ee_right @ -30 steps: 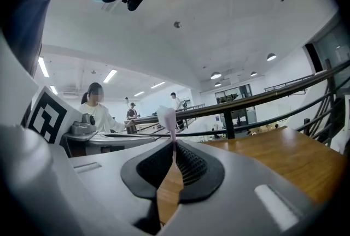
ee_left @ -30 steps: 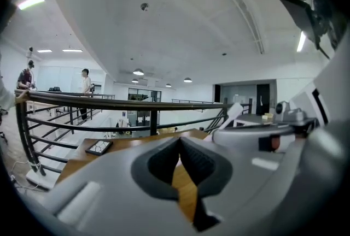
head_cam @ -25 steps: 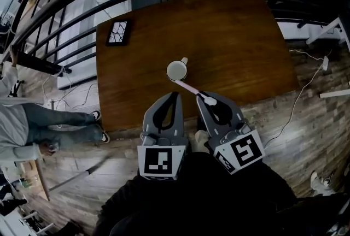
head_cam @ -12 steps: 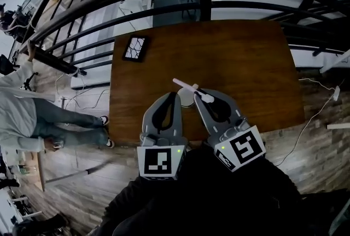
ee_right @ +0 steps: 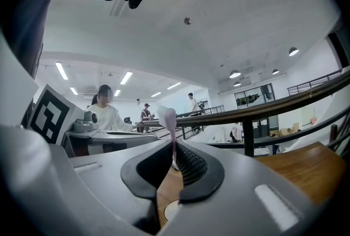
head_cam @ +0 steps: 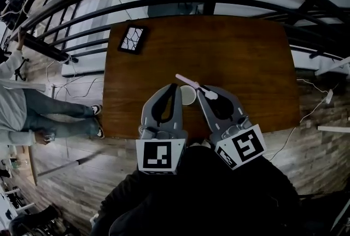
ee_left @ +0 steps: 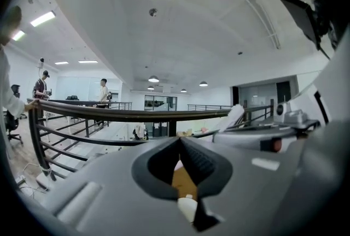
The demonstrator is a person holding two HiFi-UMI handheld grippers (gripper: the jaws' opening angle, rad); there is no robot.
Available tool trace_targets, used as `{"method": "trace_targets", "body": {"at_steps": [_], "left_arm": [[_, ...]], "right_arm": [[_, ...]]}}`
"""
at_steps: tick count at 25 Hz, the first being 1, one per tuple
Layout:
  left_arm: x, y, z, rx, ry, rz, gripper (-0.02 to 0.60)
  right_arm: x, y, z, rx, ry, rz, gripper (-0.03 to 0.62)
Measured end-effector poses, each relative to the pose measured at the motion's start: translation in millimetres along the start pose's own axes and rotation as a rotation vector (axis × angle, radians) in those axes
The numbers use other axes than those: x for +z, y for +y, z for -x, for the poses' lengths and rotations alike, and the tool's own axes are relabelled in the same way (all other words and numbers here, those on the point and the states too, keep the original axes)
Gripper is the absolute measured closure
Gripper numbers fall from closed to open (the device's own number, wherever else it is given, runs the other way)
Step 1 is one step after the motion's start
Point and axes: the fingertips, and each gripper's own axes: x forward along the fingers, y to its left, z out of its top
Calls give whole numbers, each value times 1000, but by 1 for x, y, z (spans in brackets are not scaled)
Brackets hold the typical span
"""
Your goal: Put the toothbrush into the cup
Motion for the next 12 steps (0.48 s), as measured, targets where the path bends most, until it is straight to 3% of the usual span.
{"method": "trace_targets", "body": {"at_steps": [12], "left_arm": [[-41,-16,-5,-80,97,35,572]], "right_arm": [[-44,-5,13,-65,97,-60,572]]}}
